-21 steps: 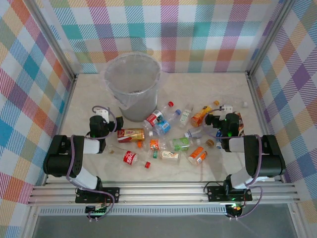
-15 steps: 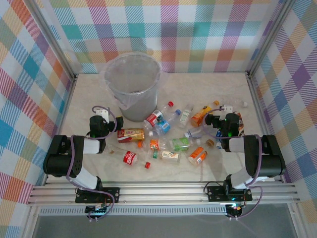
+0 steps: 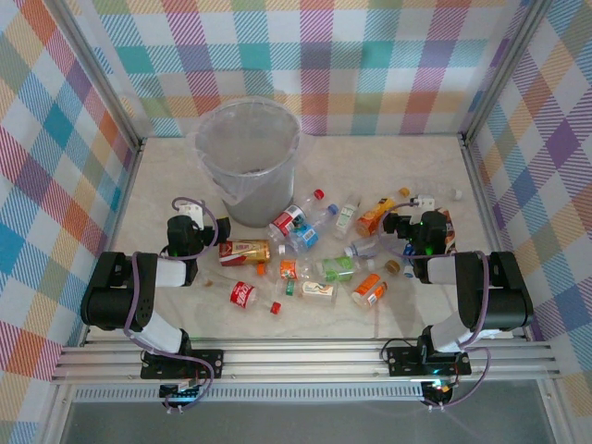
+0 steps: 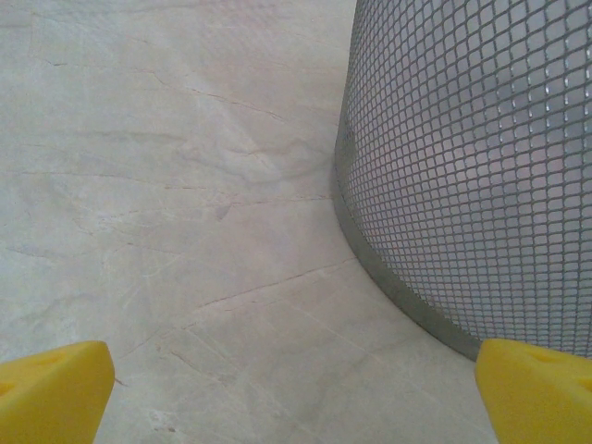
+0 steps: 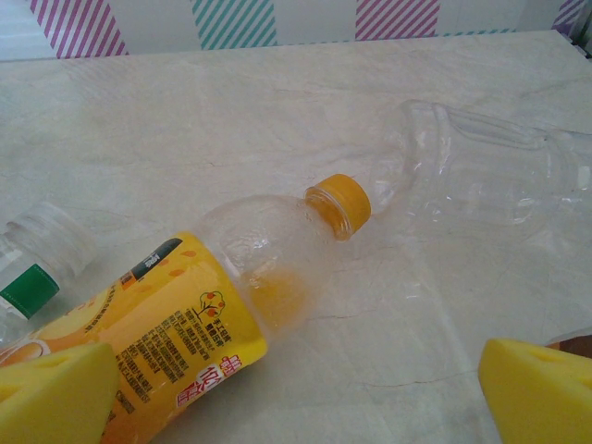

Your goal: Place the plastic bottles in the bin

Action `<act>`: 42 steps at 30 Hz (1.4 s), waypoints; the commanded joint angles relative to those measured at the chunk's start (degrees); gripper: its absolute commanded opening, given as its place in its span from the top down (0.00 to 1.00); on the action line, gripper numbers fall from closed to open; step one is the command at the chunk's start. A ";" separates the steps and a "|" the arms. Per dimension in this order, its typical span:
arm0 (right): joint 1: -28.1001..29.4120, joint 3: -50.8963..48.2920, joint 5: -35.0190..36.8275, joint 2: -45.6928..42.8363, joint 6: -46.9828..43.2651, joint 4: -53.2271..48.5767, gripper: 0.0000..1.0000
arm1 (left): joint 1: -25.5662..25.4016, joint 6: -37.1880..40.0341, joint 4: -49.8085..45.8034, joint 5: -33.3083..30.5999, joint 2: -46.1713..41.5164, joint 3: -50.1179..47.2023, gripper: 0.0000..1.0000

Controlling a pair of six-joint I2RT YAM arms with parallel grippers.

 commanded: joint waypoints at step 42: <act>-0.31 4.64 4.38 -14.23 7.14 -23.30 0.00 | -1.07 -6.49 -24.46 -6.87 -18.88 4.36 0.00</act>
